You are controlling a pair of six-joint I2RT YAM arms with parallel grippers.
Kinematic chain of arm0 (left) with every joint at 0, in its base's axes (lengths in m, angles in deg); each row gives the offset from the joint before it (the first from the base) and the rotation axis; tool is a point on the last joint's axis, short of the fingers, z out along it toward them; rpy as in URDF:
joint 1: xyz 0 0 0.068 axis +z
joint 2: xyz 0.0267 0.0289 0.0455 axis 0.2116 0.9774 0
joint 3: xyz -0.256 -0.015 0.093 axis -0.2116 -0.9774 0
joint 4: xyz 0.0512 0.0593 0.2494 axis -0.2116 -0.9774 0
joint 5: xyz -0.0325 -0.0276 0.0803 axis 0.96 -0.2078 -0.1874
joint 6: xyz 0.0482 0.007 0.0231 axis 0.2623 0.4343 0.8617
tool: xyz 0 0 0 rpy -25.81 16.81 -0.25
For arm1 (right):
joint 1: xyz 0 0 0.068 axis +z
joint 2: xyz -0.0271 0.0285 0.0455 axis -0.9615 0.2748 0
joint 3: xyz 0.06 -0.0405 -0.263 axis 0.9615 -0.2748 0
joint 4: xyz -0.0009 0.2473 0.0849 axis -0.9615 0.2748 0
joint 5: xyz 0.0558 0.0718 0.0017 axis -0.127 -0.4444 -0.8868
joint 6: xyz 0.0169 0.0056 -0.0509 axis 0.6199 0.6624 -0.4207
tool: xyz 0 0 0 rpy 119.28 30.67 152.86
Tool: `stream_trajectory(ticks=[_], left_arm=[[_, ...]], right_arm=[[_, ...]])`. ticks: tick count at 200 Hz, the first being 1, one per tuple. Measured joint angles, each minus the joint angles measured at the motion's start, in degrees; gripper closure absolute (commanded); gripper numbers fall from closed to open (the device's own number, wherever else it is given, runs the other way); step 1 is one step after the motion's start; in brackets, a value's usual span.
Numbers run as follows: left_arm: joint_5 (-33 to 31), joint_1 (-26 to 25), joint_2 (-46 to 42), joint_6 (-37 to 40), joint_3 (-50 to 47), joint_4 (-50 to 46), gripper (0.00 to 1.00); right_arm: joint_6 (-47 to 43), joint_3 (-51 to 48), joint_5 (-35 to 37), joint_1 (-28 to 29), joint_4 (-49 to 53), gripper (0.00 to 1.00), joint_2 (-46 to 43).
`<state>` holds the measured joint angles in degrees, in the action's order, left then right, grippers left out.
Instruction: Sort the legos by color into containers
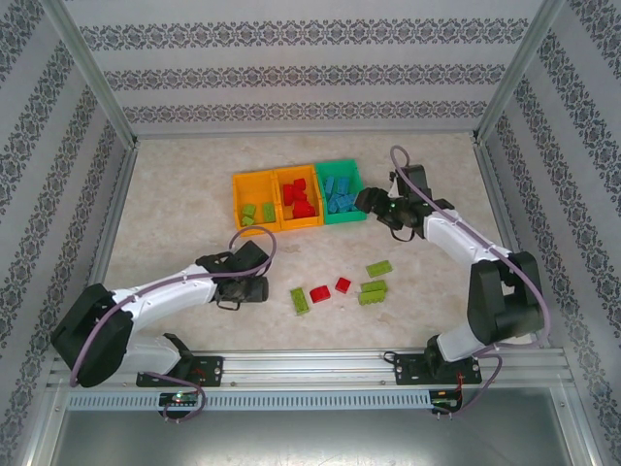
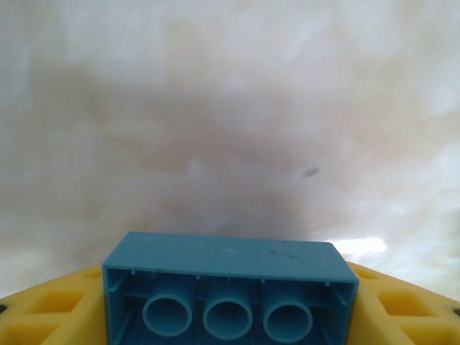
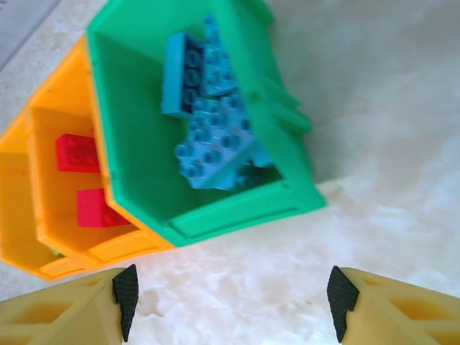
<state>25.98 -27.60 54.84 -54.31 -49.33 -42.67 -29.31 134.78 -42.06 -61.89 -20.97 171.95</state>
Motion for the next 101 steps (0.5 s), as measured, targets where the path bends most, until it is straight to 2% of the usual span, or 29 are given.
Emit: stream_trajectory(ticks=[45,101], left_arm=[[2.6,0.0,7.6,3.4,11.0,3.8,0.51],[8.0,0.0,21.2,8.3,29.8,7.6,0.51]], right_arm=[[0.1,-6.9,2.0,0.0,1.3,0.27,-3.1],[0.9,-12.4,3.3,0.9,1.7,0.27,-6.6]])
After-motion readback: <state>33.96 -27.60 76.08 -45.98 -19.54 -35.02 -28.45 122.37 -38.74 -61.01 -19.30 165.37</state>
